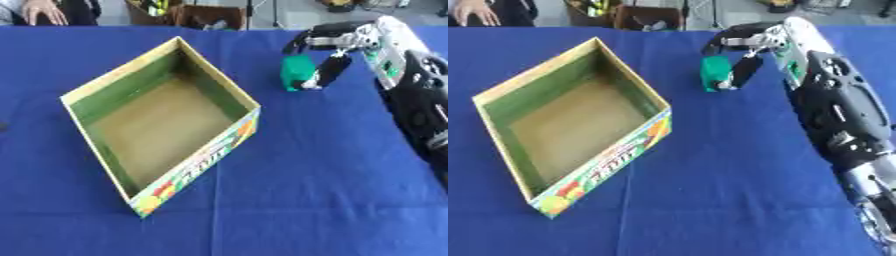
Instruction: Pick up objects on the table and place them in the box.
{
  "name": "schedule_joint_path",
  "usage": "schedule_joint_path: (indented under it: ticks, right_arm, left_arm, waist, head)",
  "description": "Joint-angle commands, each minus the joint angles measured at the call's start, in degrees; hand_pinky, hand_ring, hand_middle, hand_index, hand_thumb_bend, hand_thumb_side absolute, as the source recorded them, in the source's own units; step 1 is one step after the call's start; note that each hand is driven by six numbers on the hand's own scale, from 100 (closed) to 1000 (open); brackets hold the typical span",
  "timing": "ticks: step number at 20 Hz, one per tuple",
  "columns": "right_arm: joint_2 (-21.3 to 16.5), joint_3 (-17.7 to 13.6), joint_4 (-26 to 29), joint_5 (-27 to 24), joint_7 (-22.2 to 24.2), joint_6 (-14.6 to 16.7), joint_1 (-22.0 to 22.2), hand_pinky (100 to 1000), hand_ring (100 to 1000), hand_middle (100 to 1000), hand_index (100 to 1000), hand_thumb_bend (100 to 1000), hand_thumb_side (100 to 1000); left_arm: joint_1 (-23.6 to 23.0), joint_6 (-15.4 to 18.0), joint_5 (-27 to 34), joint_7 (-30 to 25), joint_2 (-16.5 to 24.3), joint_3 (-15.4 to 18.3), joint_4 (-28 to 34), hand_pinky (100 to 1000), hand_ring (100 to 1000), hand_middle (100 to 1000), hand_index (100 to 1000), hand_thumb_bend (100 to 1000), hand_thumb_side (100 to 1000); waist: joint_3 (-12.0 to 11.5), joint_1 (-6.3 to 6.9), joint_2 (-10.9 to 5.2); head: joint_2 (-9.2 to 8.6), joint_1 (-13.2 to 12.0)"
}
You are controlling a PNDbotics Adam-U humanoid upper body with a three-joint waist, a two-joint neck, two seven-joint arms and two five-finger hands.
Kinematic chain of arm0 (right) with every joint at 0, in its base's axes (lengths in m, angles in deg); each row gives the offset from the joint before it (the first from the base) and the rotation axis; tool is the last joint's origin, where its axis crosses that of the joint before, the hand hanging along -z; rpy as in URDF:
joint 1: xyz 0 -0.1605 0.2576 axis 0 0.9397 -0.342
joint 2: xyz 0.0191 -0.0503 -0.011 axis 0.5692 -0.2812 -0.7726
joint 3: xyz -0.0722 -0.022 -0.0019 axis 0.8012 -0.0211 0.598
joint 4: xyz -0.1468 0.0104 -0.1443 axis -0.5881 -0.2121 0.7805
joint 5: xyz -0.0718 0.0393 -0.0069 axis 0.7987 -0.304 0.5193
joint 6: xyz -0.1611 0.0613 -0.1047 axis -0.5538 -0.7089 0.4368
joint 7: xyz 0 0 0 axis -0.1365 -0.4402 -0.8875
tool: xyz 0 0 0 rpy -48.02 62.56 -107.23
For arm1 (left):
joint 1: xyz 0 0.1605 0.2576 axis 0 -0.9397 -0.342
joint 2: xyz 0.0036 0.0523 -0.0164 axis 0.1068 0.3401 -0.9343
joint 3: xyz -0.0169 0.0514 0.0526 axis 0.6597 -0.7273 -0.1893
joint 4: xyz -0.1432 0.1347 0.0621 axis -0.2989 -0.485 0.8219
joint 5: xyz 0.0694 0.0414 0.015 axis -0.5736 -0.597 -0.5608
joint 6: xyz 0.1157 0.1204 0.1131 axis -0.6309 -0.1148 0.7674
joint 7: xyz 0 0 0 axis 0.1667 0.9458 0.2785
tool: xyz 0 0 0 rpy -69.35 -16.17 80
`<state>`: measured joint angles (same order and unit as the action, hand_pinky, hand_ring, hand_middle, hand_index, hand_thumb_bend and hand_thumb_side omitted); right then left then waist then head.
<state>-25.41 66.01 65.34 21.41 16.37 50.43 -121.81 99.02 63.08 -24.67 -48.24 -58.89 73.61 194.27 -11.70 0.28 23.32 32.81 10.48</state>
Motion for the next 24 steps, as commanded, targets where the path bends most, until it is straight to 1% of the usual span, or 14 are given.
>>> schedule_joint_path:
  ticks: [1, 2, 4, 6, 8, 10, 12, 14, 17, 18, 19, 20, 22, 24]
  right_arm:
    - [-1.0, -0.2, 0.2, 1.0, -0.1, 0.4, -1.1, 844, 870, 835, 908, 219, 371]
    - [-0.9, -0.2, 0.2, 1.2, -0.4, 0.4, -1.2, 844, 870, 835, 908, 219, 371]
    - [-0.9, -0.2, 0.3, 1.4, -1.0, 0.3, -1.3, 825, 853, 787, 855, 140, 380]
    - [-0.9, -0.1, 0.4, 1.9, -1.7, 0.3, -1.4, 815, 844, 763, 830, 100, 374]
    - [-0.8, 0.1, 0.2, 2.4, -2.1, 0.4, -1.5, 808, 829, 738, 808, 100, 357]
    - [-0.7, 0.1, -0.2, 2.8, -2.0, 0.6, -1.6, 795, 798, 657, 755, 100, 342]
    - [-0.6, -0.1, -0.3, 2.4, -2.3, 0.8, -1.8, 781, 771, 566, 675, 100, 355]
    - [-0.5, -0.2, 0.2, 1.7, -3.0, 0.8, -1.9, 768, 743, 491, 590, 100, 391]
    - [-0.8, -0.2, 1.6, 0.5, -5.0, 0.7, -2.2, 750, 711, 435, 520, 100, 425]
    - [-0.9, -0.2, 2.1, 0.2, -5.7, 0.5, -2.3, 739, 686, 405, 473, 100, 438]
    - [-1.0, -0.2, 2.7, -0.2, -6.4, 0.3, -2.4, 735, 677, 395, 473, 100, 443]
    - [-1.1, -0.2, 3.2, -0.6, -7.2, 0.1, -2.4, 716, 637, 353, 410, 100, 455]
    - [-1.3, 0.0, 4.5, -1.3, -8.8, -0.5, -2.4, 714, 631, 338, 393, 100, 468]
    - [-1.6, 0.5, 6.0, -2.3, -9.6, -0.8, -2.3, 709, 619, 319, 366, 100, 463]
  left_arm:
    - [0.5, 0.1, 0.2, -0.3, 0.5, 0.0, 1.0, 685, 683, 726, 855, 100, 1000]
    - [0.5, 0.1, 0.2, -0.3, 0.5, 0.0, 1.0, 685, 683, 726, 855, 100, 1000]
    - [0.6, 0.1, 0.2, -0.3, 0.5, 0.0, 1.0, 685, 683, 726, 855, 100, 1000]
    - [0.6, 0.1, 0.3, -0.4, 0.5, -0.1, 1.0, 685, 683, 726, 855, 100, 1000]
    - [0.6, 0.1, 0.3, -0.4, 0.5, -0.1, 1.0, 685, 684, 726, 855, 100, 1000]
    - [0.6, 0.1, 0.2, -0.4, 0.5, 0.0, 1.0, 686, 685, 726, 855, 100, 1000]
    - [0.6, 0.0, 0.2, -0.4, 0.5, 0.0, 1.0, 686, 684, 726, 855, 100, 1000]
    - [0.6, 0.0, 0.3, -0.4, 0.5, 0.0, 1.0, 687, 684, 726, 855, 100, 1000]
    - [0.5, -0.1, 0.3, -0.4, 0.5, 0.0, 1.0, 687, 685, 727, 855, 100, 1000]
    - [0.5, -0.1, 0.3, -0.4, 0.5, 0.0, 1.0, 687, 685, 727, 855, 100, 1000]
    - [0.4, -0.1, 0.3, -0.4, 0.5, 0.0, 1.0, 687, 685, 727, 855, 100, 1000]
    - [0.4, -0.1, 0.3, -0.4, 0.5, 0.0, 1.0, 687, 685, 727, 855, 100, 1000]
    - [0.3, -0.2, 0.3, -0.4, 0.5, 0.0, 1.0, 687, 685, 727, 855, 100, 1000]
    - [0.3, -0.2, 0.3, -0.3, 0.5, 0.0, 1.0, 688, 685, 727, 855, 100, 1000]
  waist:
    - [0.0, 0.12, -1.12]
    - [0.0, 0.14, -1.10]
    - [0.0, 0.17, -1.10]
    - [0.0, 0.14, -1.10]
    - [0.0, 0.11, -1.08]
    - [0.0, 0.10, -1.08]
    - [0.0, 0.13, -1.12]
    - [0.1, 0.15, -1.22]
    - [0.3, 0.17, -1.51]
    - [0.4, 0.16, -1.64]
    - [0.5, 0.15, -1.76]
    - [0.6, 0.14, -1.89]
    - [0.9, 0.14, -2.16]
    - [1.2, 0.19, -2.46]
  head:
    - [-0.64, 0.2]
    - [-0.65, 0.2]
    - [-0.61, 0.2]
    - [-0.58, 0.2]
    - [-0.58, 0.3]
    - [-0.59, 0.3]
    - [-0.58, 0.4]
    - [-0.52, 0.4]
    - [-0.34, 0.2]
    - [-0.28, 0.2]
    - [-0.24, 0.1]
    - [-0.15, 0.1]
    - [0.06, 0.0]
    - [0.14, 0.0]
